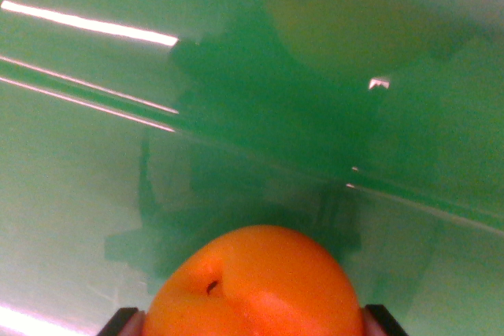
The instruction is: Pick fruit
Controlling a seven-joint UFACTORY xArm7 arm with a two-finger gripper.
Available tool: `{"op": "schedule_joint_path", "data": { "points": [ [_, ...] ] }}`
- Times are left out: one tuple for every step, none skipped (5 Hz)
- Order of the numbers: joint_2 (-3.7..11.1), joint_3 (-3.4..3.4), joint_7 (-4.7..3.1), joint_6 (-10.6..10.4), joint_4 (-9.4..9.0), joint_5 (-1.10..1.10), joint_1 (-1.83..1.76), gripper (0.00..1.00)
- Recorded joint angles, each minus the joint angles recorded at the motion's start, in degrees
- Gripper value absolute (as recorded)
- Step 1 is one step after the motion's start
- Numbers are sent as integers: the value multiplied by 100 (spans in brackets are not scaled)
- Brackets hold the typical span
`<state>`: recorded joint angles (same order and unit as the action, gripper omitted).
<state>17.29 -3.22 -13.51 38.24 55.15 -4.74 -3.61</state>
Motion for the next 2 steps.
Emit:
{"op": "schedule_joint_path", "data": {
  "points": [
    [0, 0, 0, 0, 0, 0, 0, 100],
    [-63, 1, -9, 142, 80, 3, -1, 100]
  ]
}}
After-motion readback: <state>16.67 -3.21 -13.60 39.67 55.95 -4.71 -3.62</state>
